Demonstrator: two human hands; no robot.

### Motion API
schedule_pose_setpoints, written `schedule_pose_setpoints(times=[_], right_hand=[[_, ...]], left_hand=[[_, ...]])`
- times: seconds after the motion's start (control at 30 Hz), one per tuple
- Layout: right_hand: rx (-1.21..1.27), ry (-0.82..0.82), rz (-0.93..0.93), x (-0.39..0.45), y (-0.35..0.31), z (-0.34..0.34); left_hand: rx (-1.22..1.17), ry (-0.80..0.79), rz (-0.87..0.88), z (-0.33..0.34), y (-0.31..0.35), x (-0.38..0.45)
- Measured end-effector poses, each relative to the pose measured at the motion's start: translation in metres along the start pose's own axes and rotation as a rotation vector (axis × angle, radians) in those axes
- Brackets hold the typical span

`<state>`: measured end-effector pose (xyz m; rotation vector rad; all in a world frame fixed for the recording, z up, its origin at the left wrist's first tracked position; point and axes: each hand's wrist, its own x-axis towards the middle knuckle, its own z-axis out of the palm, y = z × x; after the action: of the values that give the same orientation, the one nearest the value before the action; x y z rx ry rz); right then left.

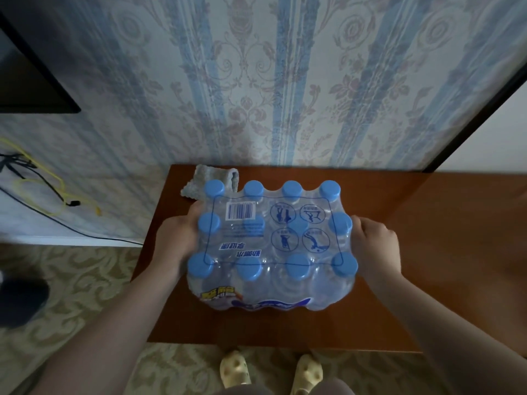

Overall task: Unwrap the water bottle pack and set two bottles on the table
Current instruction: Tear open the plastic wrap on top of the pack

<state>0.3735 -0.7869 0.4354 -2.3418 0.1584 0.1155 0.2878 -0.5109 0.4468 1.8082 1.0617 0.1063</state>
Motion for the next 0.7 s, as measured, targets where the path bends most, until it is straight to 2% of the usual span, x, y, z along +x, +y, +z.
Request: schedule_pose_setpoints(times=[0.07,0.13,0.17,0.27,0.33,0.4,0.53,0.7], right_hand=[[-0.134,-0.04,-0.138,0.002,-0.003,-0.013],[-0.151,-0.041,-0.22,0.003,-0.009,-0.027],[-0.092,-0.015,-0.257,0.001,-0.013,-0.034],[0.142,0.026,-0.45,-0.015,-0.037,-0.05],[0.139,-0.057,-0.618,-0.032,-0.059,-0.049],[0.002,-0.182,-0.768,-0.048,-0.076,-0.038],[-0.238,-0.431,-0.96,-0.067,-0.095,-0.006],[-0.318,-0.547,-1.044,-0.058,-0.12,0.019]], left_hand=[[0.24,-0.038,0.114,-0.01,-0.001,-0.002],[0.433,-0.039,0.269,-0.026,-0.005,-0.009],[0.447,-0.007,0.339,-0.035,-0.007,-0.016],[0.234,0.146,0.538,-0.043,-0.01,-0.049],[0.141,0.098,0.628,-0.032,-0.007,-0.07],[0.12,0.003,0.628,-0.018,-0.007,-0.08],[0.089,-0.048,0.591,-0.007,-0.009,-0.081],[0.001,-0.005,0.575,-0.004,-0.008,-0.078]])
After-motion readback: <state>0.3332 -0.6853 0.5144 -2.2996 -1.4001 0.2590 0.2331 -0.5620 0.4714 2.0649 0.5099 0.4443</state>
